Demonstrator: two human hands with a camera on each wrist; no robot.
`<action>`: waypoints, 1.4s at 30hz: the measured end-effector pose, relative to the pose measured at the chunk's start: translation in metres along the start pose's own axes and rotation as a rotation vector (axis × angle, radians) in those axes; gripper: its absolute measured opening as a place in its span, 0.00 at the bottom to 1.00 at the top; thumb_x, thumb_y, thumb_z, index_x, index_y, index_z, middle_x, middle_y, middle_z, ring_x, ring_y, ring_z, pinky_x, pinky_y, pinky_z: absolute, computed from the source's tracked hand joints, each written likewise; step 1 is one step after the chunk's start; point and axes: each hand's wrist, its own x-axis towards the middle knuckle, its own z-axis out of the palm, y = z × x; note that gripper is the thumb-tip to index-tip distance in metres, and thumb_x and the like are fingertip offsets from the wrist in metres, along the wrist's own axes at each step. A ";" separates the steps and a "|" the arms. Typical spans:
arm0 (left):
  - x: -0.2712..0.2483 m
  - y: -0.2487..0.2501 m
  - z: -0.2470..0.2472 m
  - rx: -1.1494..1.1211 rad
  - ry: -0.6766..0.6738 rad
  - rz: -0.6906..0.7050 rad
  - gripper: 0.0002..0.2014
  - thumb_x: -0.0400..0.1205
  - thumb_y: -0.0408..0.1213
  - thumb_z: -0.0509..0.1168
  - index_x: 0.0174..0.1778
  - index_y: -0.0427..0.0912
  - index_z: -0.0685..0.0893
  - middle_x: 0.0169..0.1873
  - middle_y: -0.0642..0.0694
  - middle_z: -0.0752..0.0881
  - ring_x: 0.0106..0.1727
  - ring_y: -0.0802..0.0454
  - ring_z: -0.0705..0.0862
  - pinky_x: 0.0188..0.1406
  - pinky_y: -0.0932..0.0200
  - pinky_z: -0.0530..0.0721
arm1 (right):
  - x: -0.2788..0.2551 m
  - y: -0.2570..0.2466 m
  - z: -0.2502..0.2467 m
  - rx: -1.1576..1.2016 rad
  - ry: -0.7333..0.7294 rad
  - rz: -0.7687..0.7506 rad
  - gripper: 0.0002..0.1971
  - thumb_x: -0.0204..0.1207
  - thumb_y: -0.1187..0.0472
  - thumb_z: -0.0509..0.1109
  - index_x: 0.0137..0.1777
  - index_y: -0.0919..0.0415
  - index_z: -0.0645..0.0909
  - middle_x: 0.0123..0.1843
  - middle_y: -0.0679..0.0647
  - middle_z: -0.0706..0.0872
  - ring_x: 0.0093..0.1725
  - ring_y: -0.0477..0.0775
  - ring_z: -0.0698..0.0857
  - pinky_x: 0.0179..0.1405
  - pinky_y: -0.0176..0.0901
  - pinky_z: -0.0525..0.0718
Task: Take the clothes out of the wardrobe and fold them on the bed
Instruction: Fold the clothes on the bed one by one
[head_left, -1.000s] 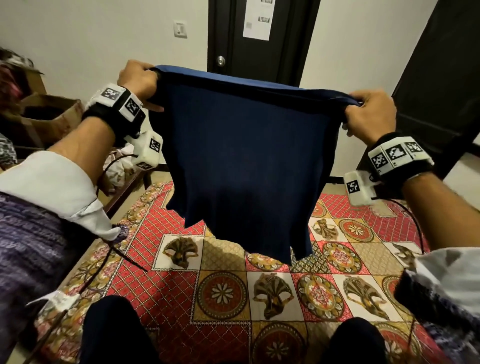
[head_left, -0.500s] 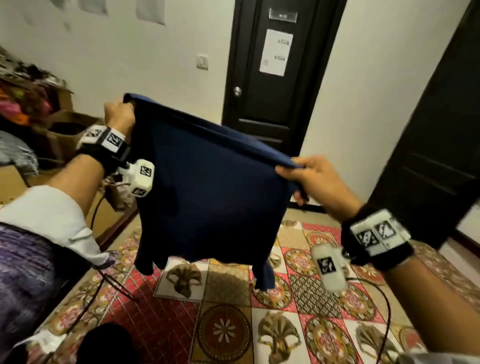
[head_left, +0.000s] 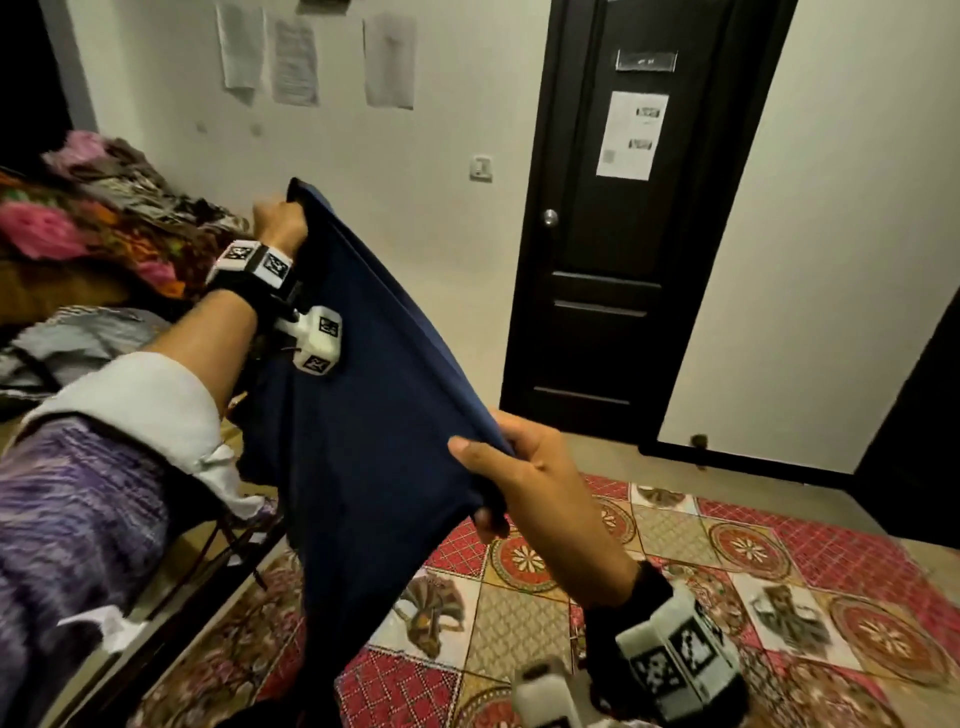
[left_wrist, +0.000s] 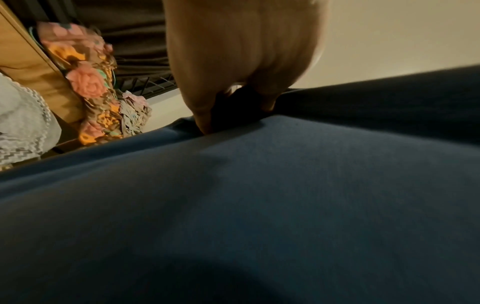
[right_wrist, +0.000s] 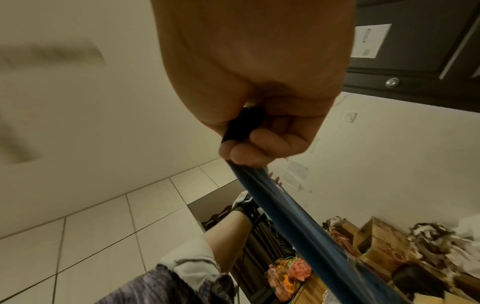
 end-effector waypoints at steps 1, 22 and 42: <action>-0.007 0.001 0.021 0.007 -0.022 0.010 0.23 0.92 0.34 0.52 0.81 0.26 0.70 0.79 0.31 0.73 0.79 0.35 0.74 0.70 0.51 0.75 | -0.004 0.012 -0.008 0.029 0.015 0.021 0.09 0.88 0.63 0.68 0.49 0.68 0.82 0.30 0.55 0.81 0.23 0.53 0.78 0.21 0.38 0.74; -0.511 -0.233 0.645 0.298 -1.293 0.178 0.27 0.81 0.48 0.69 0.73 0.36 0.82 0.69 0.34 0.84 0.70 0.39 0.83 0.65 0.51 0.81 | -0.268 0.353 -0.334 -0.068 0.753 1.076 0.08 0.82 0.72 0.67 0.45 0.66 0.87 0.23 0.61 0.85 0.19 0.53 0.79 0.24 0.42 0.79; -0.320 -0.450 0.157 0.761 -0.763 -0.421 0.25 0.66 0.48 0.74 0.44 0.26 0.86 0.45 0.31 0.90 0.47 0.36 0.89 0.43 0.47 0.84 | -0.280 0.393 -0.335 -0.727 0.480 1.396 0.18 0.69 0.53 0.78 0.46 0.71 0.87 0.49 0.71 0.91 0.48 0.69 0.90 0.54 0.60 0.89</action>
